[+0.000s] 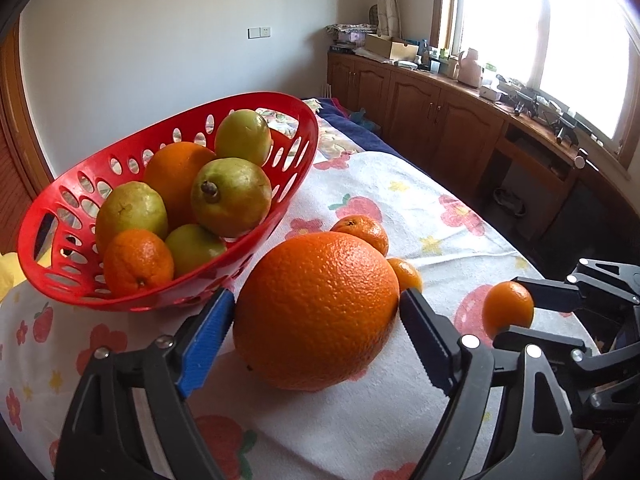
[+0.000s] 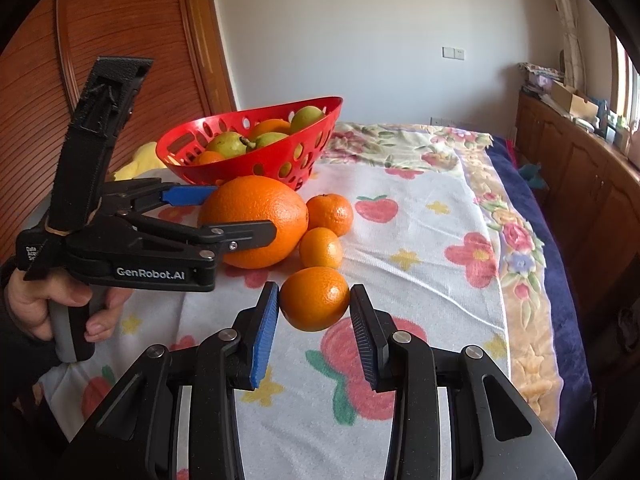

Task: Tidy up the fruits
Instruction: 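Close right tool on the small tangerine while left tool surrounds the large orange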

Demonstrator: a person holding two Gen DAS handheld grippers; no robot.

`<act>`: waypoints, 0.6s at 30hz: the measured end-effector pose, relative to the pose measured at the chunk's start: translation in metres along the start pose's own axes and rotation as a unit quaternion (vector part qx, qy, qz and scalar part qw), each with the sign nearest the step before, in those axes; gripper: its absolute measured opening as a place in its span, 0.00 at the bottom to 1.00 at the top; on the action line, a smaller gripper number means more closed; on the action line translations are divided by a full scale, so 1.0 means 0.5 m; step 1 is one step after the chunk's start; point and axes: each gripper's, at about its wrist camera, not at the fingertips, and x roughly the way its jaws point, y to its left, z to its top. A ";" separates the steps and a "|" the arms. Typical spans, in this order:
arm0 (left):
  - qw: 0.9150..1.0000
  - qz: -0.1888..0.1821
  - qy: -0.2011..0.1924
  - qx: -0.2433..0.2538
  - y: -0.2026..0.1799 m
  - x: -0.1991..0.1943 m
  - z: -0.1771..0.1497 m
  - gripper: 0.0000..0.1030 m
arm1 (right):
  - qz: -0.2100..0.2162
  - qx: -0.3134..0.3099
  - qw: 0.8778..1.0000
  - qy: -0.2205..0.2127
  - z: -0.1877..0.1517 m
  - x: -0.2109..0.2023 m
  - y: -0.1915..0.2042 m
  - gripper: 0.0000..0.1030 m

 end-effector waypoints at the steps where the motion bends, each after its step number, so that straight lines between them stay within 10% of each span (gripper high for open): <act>1: 1.000 0.001 0.001 0.000 0.000 0.003 0.001 0.83 | 0.000 0.000 1.000 0.000 0.000 0.000 0.000 0.35; 18: 1.000 -0.009 0.015 0.013 -0.007 0.023 -0.003 0.85 | -0.001 -0.002 1.000 0.008 -0.004 0.007 0.005 0.35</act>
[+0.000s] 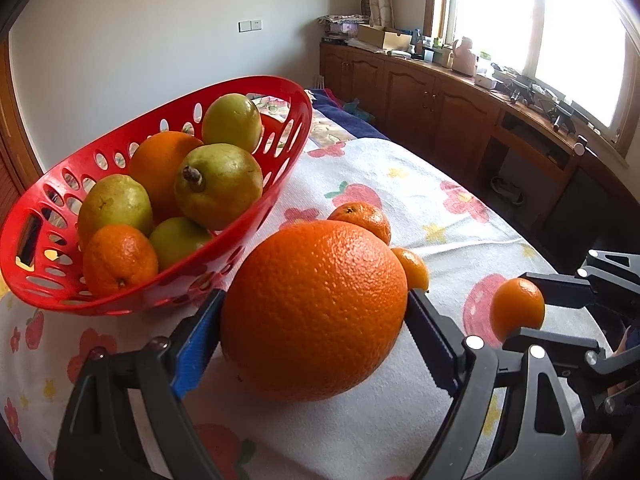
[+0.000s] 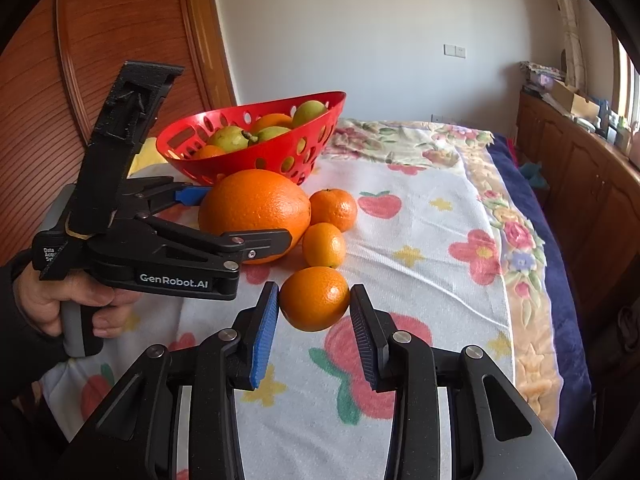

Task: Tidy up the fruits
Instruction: 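Close right tool on the small tangerine while left tool surrounds the large orange, then grasp and lift large orange with left tool while right tool carries tangerine toward basket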

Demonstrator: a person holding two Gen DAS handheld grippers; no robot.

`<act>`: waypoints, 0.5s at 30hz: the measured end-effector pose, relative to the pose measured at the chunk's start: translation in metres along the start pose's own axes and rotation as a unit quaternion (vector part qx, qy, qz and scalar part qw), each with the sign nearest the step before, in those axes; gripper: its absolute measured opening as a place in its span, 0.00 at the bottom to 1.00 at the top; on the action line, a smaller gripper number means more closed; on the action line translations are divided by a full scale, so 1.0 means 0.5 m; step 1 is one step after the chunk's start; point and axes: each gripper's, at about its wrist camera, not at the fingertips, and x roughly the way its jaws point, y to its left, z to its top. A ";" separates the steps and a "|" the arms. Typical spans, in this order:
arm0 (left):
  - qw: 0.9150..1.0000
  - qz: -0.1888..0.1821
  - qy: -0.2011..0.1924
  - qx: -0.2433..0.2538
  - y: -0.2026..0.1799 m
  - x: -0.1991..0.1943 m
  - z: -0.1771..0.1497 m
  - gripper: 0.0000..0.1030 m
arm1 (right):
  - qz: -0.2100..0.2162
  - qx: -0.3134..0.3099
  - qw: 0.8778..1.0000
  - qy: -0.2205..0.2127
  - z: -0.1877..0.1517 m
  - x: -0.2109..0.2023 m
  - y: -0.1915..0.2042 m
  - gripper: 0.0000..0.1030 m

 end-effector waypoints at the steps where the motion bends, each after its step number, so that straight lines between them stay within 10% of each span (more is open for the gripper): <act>1: 1.000 0.000 -0.001 0.002 0.000 -0.005 -0.005 0.84 | -0.001 0.000 1.000 0.001 -0.001 0.001 0.000 0.35; 15: 1.000 -0.008 0.007 0.006 0.024 -0.082 -0.076 0.83 | -0.006 -0.005 1.000 0.012 -0.009 0.004 0.017 0.35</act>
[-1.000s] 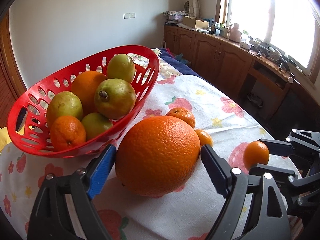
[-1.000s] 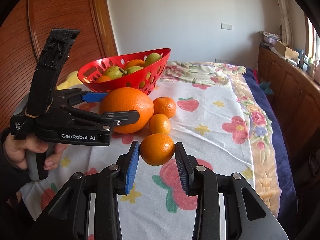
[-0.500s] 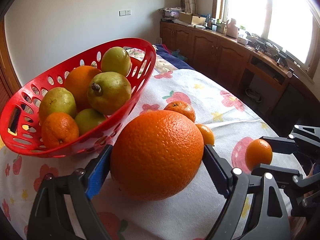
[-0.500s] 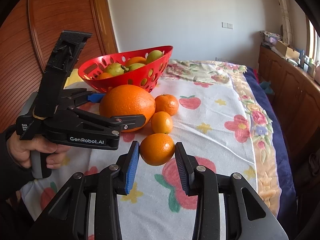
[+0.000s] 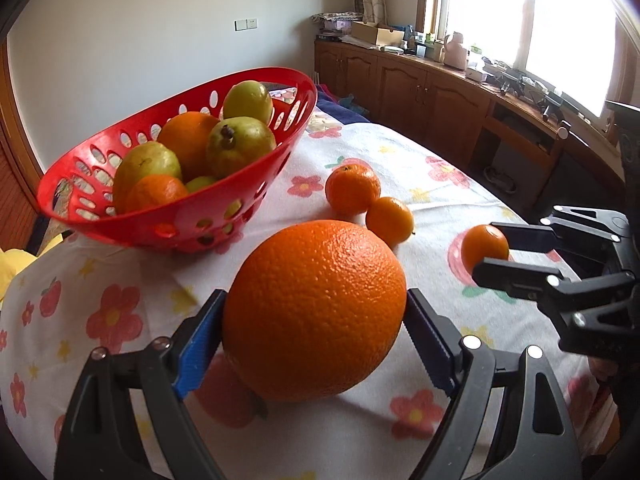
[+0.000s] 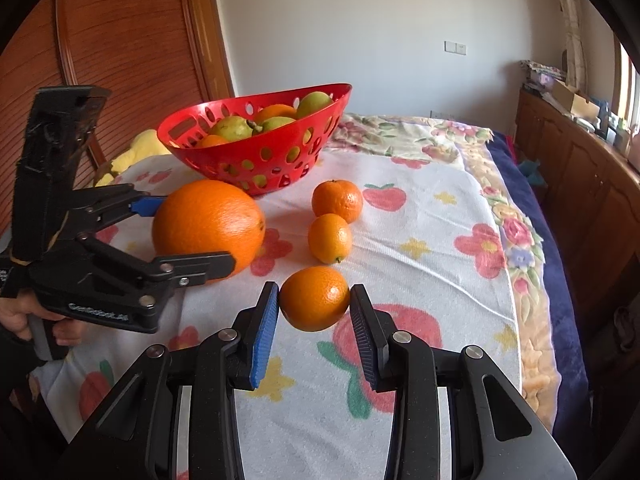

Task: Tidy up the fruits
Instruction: 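Grasp and lift large orange with left tool while right tool carries tangerine toward basket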

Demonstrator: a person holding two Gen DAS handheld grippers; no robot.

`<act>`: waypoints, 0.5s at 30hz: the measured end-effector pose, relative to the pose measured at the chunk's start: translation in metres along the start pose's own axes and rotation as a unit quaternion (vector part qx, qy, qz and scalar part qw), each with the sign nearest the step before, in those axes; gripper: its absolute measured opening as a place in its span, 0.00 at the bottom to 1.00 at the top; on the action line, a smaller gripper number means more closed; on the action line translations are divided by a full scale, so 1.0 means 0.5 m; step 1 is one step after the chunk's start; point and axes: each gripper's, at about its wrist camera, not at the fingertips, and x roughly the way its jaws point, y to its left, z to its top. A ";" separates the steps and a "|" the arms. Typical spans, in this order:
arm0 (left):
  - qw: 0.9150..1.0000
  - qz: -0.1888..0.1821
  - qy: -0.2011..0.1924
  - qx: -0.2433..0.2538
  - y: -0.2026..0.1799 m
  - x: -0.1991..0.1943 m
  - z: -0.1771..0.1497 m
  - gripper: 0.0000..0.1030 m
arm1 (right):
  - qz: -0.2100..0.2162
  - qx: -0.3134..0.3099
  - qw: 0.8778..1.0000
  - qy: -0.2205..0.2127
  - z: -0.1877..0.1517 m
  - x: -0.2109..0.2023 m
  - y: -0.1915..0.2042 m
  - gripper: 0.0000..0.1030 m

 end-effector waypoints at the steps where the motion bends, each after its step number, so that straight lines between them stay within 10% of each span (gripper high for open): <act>1: 1.000 0.000 0.001 -0.001 0.002 -0.003 -0.005 0.83 | -0.001 -0.001 1.000 0.001 -0.002 0.001 0.001 0.35; 15: 1.000 -0.015 -0.010 -0.018 0.022 0.000 -0.008 0.86 | -0.013 -0.003 1.000 0.023 -0.008 0.023 0.002 0.35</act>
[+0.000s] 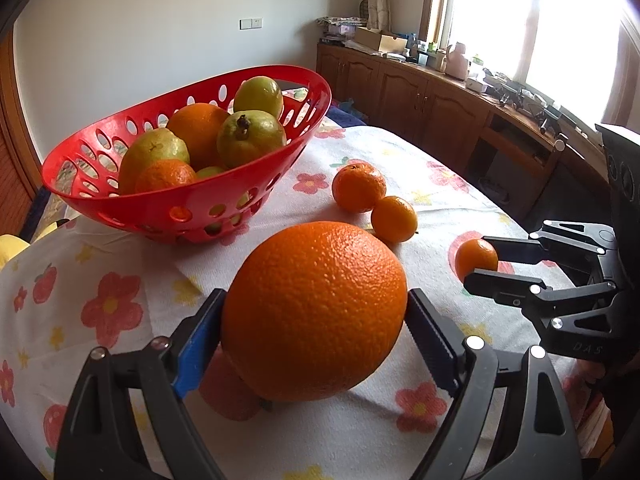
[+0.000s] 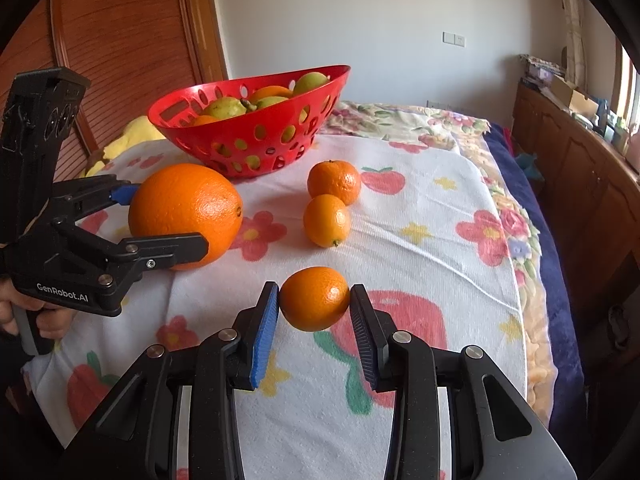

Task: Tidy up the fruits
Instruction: 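Grasp and lift large orange with left tool while right tool carries tangerine toward basket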

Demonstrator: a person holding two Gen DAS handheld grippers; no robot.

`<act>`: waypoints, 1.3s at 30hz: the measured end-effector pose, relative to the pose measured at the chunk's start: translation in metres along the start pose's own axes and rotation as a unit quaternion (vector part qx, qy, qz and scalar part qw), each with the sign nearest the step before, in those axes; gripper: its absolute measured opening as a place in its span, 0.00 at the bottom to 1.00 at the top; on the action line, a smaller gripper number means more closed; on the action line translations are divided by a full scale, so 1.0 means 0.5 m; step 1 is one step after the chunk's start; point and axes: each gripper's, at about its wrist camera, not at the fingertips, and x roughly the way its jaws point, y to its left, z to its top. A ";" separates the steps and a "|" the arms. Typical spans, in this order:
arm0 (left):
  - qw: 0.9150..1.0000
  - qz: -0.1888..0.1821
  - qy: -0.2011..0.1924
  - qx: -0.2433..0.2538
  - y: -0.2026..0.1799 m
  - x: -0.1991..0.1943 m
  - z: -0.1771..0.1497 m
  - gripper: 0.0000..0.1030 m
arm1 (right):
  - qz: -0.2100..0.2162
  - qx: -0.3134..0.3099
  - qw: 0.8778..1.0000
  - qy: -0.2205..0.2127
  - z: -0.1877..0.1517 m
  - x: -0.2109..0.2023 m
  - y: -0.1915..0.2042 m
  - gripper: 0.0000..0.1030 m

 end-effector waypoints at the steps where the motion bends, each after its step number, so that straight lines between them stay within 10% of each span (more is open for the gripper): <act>1: 1.000 0.001 -0.002 0.002 -0.001 0.001 0.001 0.86 | -0.001 -0.001 1.000 0.002 -0.001 0.002 0.000 0.35; 20: 0.999 -0.025 -0.048 0.004 0.004 -0.085 0.005 0.83 | -0.007 -0.003 1.000 0.010 0.009 0.005 0.008 0.35; 39: 0.992 0.027 -0.123 0.003 0.147 -0.198 0.132 0.83 | 0.009 -0.066 0.995 -0.070 0.212 -0.028 0.059 0.35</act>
